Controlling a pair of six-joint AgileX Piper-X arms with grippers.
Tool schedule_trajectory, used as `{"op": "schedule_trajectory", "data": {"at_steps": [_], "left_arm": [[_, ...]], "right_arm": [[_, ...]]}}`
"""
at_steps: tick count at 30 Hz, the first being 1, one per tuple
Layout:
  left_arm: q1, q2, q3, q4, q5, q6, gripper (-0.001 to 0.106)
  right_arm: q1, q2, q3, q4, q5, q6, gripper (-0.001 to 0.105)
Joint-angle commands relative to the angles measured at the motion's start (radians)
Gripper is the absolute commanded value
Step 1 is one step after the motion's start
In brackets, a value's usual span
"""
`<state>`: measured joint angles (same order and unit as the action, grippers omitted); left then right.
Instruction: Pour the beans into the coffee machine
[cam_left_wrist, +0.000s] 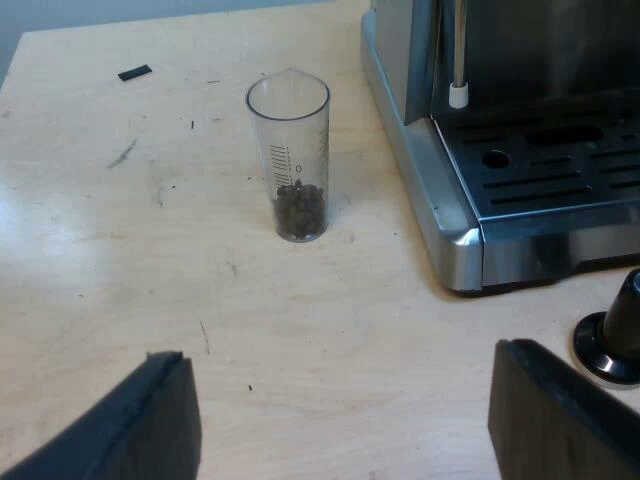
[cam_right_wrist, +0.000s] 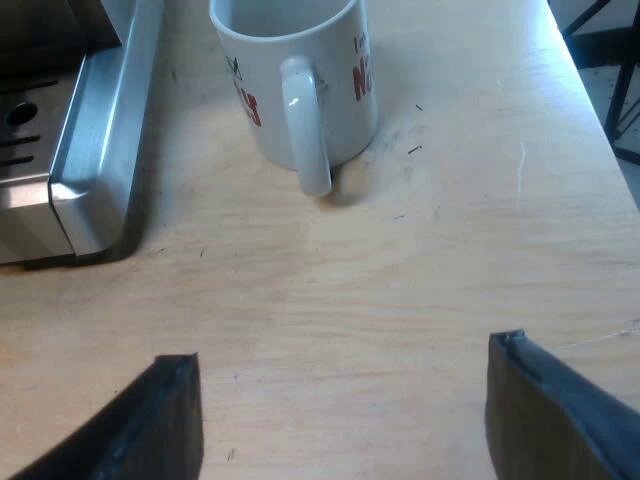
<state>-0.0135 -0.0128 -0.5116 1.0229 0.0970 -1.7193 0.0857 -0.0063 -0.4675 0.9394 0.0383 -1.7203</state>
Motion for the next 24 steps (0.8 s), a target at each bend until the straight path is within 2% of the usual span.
{"op": "schedule_trajectory", "data": {"at_steps": [1, 9, 14, 17, 18, 24], "left_arm": [[0.000, -0.038, 0.000, -0.011, -0.015, -0.009, 0.063], [0.000, -0.038, 0.000, -0.012, -0.012, -0.009, 0.063], [0.000, -0.038, -0.033, -0.013, -0.012, -0.009, 0.063], [0.000, -0.031, -0.059, -0.013, -0.012, -0.009, 0.063], [0.000, -0.023, -0.069, -0.011, -0.012, -0.009, 0.063], [0.000, 0.019, -0.088, -0.015, -0.012, -0.009, 0.063]], "right_arm": [[-0.001, -0.046, -0.007, -0.009, -0.006, -0.010, 0.062], [-0.001, -0.046, -0.007, -0.007, -0.006, -0.010, 0.062], [-0.001, -0.041, -0.040, 0.027, -0.060, -0.010, 0.062], [-0.001, -0.042, -0.060, 0.045, -0.068, -0.046, 0.062], [-0.001, -0.042, -0.084, 0.057, -0.082, -0.094, 0.062], [-0.001, -0.042, -0.154, 0.091, -0.129, -0.135, 0.062]]}}
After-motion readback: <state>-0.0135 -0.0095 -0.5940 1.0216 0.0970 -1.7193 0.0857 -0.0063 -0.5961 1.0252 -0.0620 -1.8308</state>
